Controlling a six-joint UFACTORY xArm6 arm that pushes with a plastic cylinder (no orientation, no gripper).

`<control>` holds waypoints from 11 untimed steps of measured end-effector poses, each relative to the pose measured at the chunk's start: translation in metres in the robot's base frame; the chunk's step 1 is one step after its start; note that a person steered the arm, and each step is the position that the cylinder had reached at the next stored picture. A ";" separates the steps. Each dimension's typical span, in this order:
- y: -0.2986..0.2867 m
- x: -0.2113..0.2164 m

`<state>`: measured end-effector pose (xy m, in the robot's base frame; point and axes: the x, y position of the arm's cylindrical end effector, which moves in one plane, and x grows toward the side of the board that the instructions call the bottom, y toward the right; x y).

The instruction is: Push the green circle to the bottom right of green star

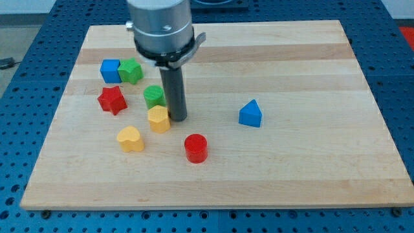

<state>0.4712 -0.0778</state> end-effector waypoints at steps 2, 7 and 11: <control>-0.044 -0.006; -0.035 -0.046; -0.012 -0.074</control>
